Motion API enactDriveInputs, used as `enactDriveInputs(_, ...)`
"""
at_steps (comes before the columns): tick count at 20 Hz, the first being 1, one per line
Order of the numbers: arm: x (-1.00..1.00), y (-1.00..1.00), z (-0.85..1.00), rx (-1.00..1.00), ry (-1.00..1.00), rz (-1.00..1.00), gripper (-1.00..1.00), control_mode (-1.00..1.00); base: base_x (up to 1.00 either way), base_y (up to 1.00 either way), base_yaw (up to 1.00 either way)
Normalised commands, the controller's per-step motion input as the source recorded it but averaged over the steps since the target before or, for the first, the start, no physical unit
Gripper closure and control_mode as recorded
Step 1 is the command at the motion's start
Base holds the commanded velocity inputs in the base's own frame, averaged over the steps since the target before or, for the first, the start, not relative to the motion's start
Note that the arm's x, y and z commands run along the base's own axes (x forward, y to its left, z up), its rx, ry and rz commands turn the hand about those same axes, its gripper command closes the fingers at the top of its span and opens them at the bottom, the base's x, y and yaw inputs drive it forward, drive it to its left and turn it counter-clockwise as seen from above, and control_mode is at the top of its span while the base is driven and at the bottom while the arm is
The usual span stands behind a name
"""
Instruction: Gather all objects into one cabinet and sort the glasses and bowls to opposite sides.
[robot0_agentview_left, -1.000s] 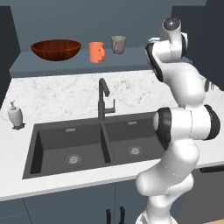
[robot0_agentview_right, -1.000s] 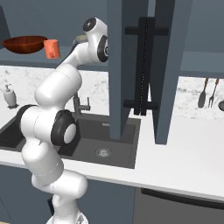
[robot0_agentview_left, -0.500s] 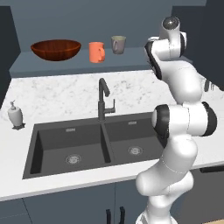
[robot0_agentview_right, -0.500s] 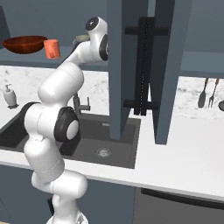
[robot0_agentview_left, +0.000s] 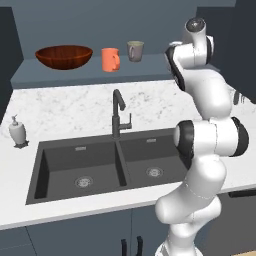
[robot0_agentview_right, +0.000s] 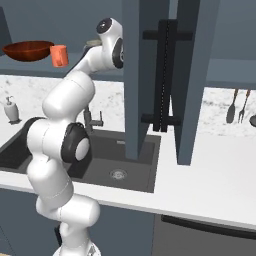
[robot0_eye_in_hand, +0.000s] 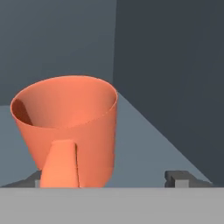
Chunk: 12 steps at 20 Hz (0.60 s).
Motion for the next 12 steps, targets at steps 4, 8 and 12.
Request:
enactDriveInputs(4, -0.42, 0.14, -0.09, 0.0, 0.0, 0.0, -1.0, -1.0, 0.0, 0.0, 0.0)
enactDriveInputs(8, -0.25, 0.19, -0.17, 0.0, 0.0, 0.0, -1.0, -1.0, 0.0, 0.0, 0.0)
enactDriveInputs(12, -0.12, 0.05, -0.24, 0.0, 0.0, 0.0, -1.0, -1.0, 0.0, 0.0, 0.0)
